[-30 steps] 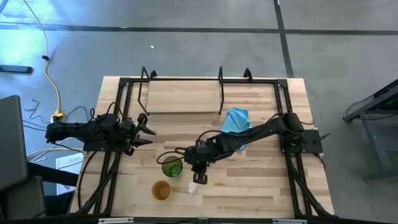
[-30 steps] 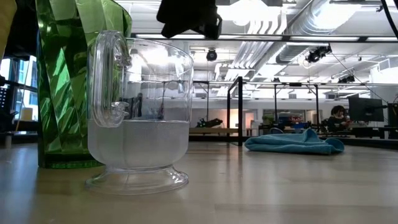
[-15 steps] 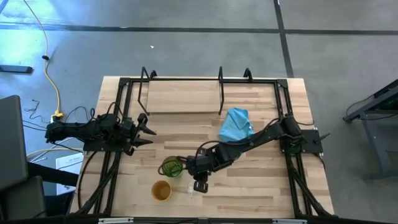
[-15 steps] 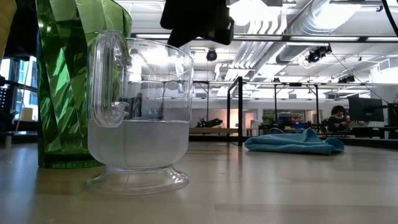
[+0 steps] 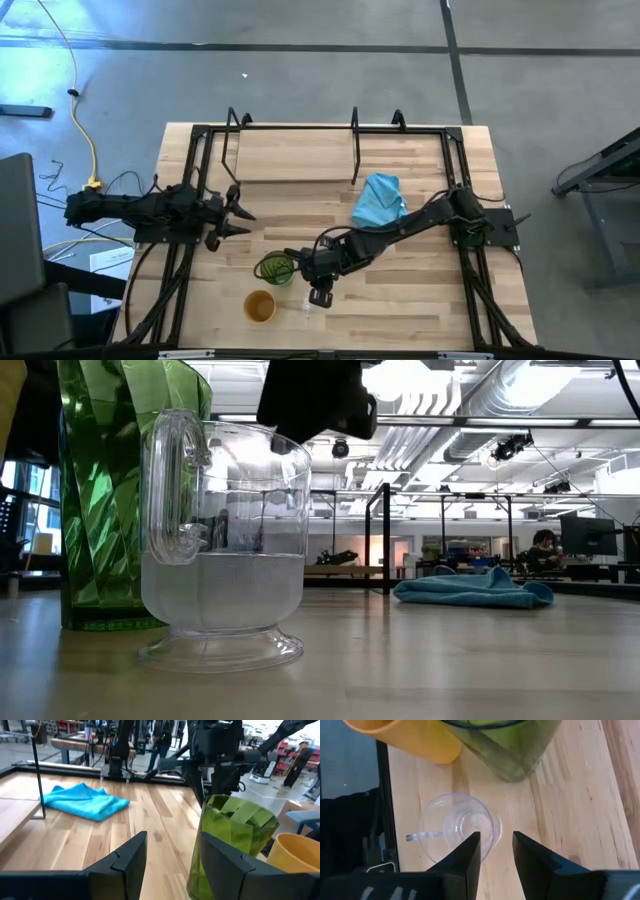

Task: Stack small to large cups/mugs on shelf
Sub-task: Put the transparent mug on the shelf

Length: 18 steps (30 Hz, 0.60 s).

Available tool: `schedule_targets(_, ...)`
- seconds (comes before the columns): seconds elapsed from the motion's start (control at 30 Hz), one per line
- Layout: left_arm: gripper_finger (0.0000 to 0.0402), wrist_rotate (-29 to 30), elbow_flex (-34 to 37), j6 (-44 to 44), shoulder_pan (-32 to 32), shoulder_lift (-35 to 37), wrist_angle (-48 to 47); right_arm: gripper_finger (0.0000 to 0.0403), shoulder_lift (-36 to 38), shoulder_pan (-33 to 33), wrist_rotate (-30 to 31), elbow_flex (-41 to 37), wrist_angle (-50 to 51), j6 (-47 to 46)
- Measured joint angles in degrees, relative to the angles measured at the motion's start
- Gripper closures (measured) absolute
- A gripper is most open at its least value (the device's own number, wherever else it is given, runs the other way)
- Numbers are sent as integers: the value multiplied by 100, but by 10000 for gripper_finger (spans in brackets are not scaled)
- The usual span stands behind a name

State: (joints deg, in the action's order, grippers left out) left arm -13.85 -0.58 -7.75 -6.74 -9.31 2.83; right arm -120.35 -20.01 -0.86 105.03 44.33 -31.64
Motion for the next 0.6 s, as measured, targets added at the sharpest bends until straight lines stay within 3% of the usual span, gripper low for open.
schedule_targets(0.23,234,0,0,2,0,-182,-8,271,-138,4,0,0,-67,141)
schedule_targets(0.6,234,59,0,151,0,-187,-6,269,-355,-7,-254,0,-119,210)
